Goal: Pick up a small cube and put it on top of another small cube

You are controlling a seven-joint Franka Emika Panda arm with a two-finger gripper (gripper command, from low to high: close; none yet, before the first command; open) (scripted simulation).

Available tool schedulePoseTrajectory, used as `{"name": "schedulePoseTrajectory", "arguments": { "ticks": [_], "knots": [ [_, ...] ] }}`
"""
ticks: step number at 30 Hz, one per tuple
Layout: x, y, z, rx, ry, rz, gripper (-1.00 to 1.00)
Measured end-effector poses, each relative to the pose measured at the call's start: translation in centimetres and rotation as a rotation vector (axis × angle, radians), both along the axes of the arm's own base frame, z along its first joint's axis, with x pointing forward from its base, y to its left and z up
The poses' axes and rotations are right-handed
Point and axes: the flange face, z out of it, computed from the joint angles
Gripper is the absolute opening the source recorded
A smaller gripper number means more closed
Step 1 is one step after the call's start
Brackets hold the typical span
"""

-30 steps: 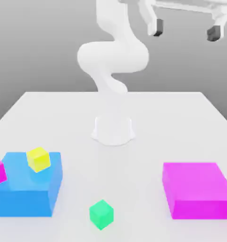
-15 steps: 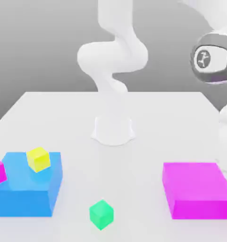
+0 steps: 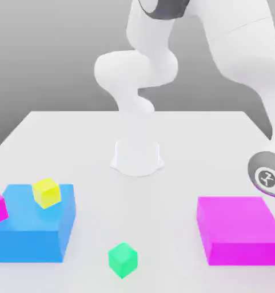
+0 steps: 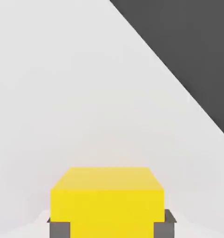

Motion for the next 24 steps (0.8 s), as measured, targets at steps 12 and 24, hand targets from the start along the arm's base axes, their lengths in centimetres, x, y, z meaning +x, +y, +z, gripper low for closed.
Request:
{"name": "schedulePoseTrajectory", "arguments": {
  "ticks": [12,24],
  "knots": [
    [1.6,-17.2,8.7,-0.025,-0.004,-0.413,-1.00],
    [-4.2,-36.0,5.8,-0.001,0.000,-0.961,-1.00]
  ]
}}
